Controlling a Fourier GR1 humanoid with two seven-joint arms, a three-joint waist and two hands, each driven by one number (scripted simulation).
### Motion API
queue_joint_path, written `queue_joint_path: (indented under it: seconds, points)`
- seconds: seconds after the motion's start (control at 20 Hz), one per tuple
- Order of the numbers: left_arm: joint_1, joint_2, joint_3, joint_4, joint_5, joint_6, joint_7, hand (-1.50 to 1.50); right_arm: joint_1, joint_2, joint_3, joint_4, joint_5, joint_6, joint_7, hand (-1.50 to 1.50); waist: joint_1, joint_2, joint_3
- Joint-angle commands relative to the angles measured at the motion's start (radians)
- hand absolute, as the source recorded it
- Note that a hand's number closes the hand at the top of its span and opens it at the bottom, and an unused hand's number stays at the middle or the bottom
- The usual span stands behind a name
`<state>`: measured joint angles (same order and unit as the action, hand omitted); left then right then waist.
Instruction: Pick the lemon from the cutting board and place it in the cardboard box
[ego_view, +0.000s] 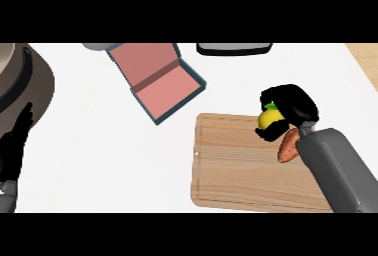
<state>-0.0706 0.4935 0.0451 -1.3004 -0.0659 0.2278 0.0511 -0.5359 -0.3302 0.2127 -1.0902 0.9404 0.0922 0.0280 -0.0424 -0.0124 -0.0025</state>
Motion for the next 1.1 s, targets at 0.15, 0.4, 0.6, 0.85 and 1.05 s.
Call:
queue_joint_path:
  seconds: [0.15, 0.4, 0.6, 0.85, 1.05]
  points:
    - [-0.005, -0.036, -0.031, -0.025, -0.027, 0.008, 0.014, 0.00, -0.079, 0.016, -0.087, -0.251, 0.037, -0.037, 0.260, 1.50, 0.025, 0.004, 0.002]
    - [-0.021, -0.006, 0.006, -0.026, -0.021, -0.024, 0.020, 0.00, -0.039, 0.048, -0.037, -0.458, 0.059, -0.039, 0.251, 1.50, 0.036, 0.009, 0.002]
    - [-0.083, -0.017, -0.010, -0.046, -0.040, -0.028, 0.079, 0.00, -0.197, 0.172, 0.003, -0.427, 0.065, 0.050, 0.359, 1.50, 0.049, 0.012, 0.002]
    - [-0.011, -0.073, -0.042, -0.073, -0.076, 0.003, 0.044, 0.00, -0.376, 0.265, -0.091, -0.294, -0.014, 0.051, 0.385, 1.50, 0.064, 0.013, 0.002]
    - [-0.057, -0.059, -0.005, 0.046, -0.056, -0.048, -0.038, 0.00, -0.477, 0.326, -0.137, -0.106, -0.030, -0.056, 0.375, 1.50, 0.061, 0.020, 0.001]
